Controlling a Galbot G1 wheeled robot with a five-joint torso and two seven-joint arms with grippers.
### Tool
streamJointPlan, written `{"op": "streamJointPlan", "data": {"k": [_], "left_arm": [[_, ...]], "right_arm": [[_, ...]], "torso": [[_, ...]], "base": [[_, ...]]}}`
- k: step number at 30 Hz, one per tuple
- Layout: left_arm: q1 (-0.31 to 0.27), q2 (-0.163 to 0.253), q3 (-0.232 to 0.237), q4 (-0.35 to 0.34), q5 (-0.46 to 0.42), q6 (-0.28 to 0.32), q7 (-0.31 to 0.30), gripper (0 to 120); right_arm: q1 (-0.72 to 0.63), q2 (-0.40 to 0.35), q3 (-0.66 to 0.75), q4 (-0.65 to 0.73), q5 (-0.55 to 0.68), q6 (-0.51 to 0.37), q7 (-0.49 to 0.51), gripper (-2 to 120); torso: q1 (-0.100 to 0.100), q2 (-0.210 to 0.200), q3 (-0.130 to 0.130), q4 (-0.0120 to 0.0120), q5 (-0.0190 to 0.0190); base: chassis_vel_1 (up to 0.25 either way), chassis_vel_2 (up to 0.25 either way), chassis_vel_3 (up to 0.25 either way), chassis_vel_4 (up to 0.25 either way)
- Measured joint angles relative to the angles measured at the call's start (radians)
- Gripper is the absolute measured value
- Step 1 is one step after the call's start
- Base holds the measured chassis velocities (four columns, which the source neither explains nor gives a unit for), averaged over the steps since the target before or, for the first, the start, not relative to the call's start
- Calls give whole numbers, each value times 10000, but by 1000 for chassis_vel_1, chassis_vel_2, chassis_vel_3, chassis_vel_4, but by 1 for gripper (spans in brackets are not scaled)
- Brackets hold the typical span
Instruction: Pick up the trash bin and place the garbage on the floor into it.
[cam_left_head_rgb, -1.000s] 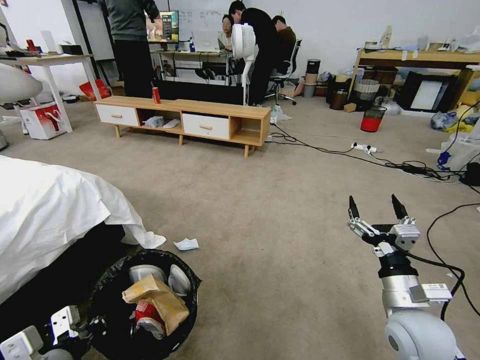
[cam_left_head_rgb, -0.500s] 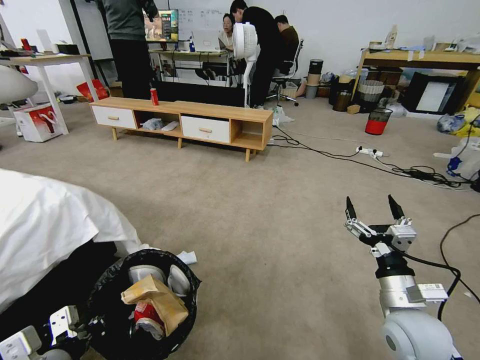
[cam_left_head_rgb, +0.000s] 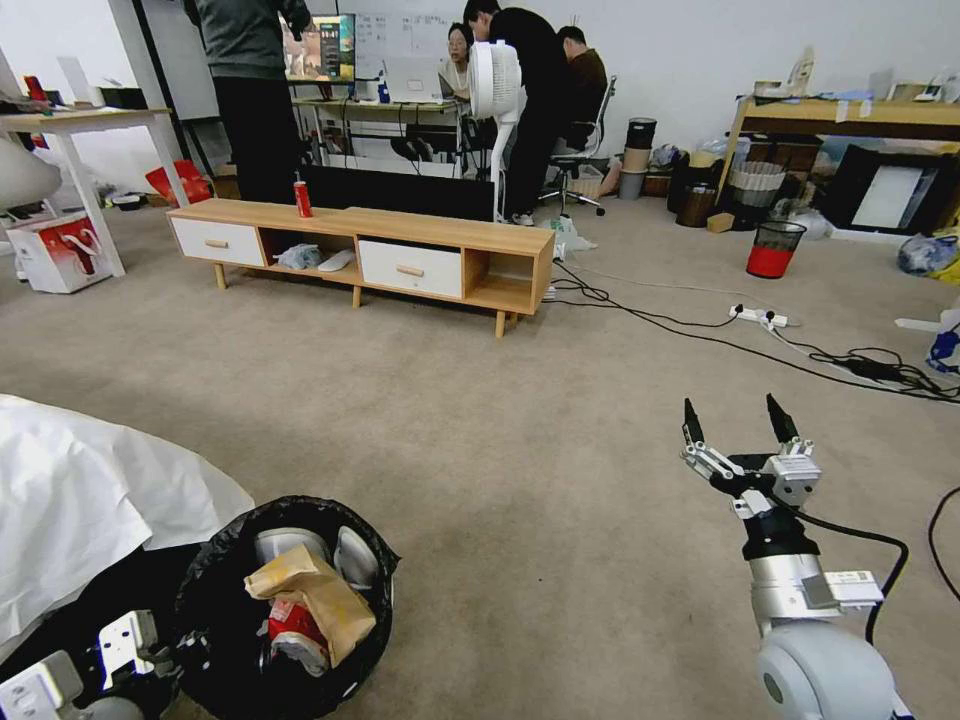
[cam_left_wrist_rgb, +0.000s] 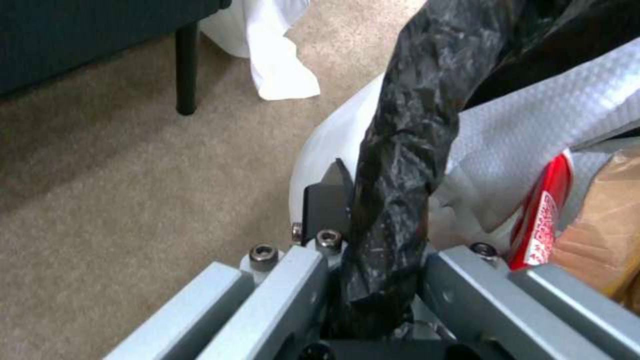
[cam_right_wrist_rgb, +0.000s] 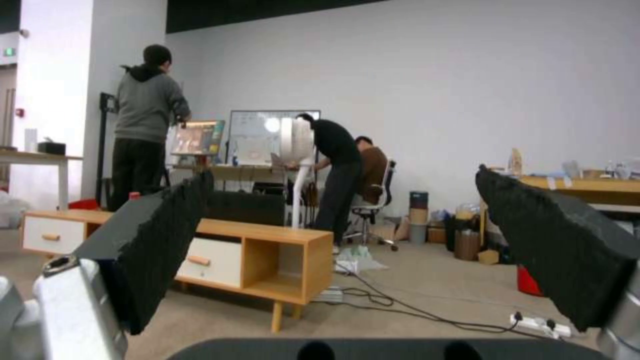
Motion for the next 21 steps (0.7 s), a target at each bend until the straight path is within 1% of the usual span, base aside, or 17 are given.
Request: {"op": "streamJointPlan", "data": {"k": [21], "left_arm": [[-12, 41, -9, 11, -107, 4, -49, 0]], "right_arm": [[129, 4, -58, -140, 71, -1, -2, 100]], "torso": [[0, 0, 1, 1, -1]], "base": [[0, 0, 0, 0]]}}
